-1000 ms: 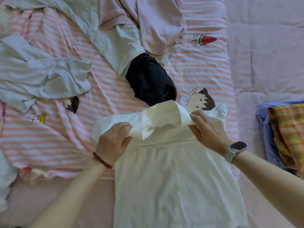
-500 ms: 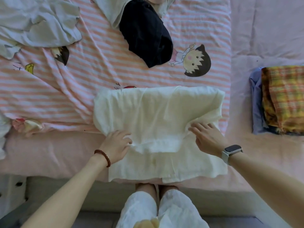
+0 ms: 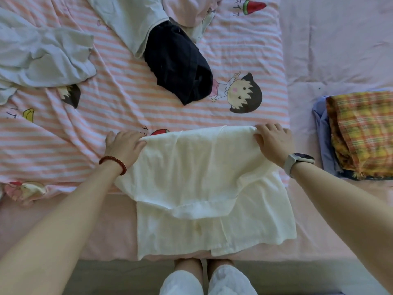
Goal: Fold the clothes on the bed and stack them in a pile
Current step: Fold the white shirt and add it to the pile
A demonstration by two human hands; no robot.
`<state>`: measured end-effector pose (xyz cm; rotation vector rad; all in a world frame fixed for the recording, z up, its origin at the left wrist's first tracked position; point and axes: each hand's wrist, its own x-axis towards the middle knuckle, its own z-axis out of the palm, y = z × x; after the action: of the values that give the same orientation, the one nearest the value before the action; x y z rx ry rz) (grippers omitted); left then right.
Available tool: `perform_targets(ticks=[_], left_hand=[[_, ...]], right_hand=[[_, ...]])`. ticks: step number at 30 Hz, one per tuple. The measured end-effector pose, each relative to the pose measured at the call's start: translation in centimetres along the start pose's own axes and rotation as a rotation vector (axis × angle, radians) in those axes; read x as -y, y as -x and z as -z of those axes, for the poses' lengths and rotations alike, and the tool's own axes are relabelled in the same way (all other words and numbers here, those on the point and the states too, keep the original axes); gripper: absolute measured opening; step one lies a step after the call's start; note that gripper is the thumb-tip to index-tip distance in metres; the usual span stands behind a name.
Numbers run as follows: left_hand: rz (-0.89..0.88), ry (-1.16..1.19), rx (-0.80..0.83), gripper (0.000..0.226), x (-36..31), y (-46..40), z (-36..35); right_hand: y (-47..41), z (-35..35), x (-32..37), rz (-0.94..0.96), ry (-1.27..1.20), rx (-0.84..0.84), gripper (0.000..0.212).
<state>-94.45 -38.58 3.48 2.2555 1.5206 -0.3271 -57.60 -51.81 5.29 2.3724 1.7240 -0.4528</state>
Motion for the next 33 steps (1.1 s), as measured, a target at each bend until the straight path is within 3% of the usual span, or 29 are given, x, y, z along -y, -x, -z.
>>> perform_targets(ticks=[5, 10, 12, 14, 17, 20, 26, 30, 33], left_hand=[[0.049, 0.173, -0.039, 0.023, 1.7, 1.0, 0.6], [0.149, 0.158, -0.002, 0.034, 2.1, 0.9, 0.6], [0.124, 0.113, -0.023, 0.035, 1.6, 0.5, 0.8], [0.053, 0.092, -0.050, 0.037, 1.2, 0.0, 1.2], [-0.075, 0.063, 0.084, 0.042, 1.4, -1.1, 1.9], [-0.089, 0.061, 0.239, 0.042, 2.3, -1.7, 2.4], [-0.030, 0.198, 0.225, 0.024, 3.0, -1.4, 2.1], [-0.013, 0.277, 0.142, 0.005, 2.8, -0.8, 3.2], [-0.033, 0.227, 0.079, 0.007, 2.4, -1.7, 5.9]], right_hand=[[0.0, 0.6, -2.9, -0.063, -0.016, -0.061, 0.026], [-0.4, 1.2, -2.5, -0.200, -0.004, -0.125, 0.023], [-0.6, 1.4, -0.9, -0.227, -0.004, -0.178, 0.033], [-0.9, 1.6, 0.8, -0.088, -0.043, -0.248, 0.046], [-1.6, 1.3, 2.4, 0.203, -0.030, -0.107, 0.050], [-2.8, 1.0, 2.3, 0.195, 0.019, 0.076, 0.049], [-3.2, 1.8, 0.6, 0.202, 0.072, 0.267, 0.038], [-2.3, 2.3, 0.2, 0.100, -0.022, 0.166, 0.018], [-2.9, 4.2, 0.4, 0.088, -0.037, 0.053, 0.017]])
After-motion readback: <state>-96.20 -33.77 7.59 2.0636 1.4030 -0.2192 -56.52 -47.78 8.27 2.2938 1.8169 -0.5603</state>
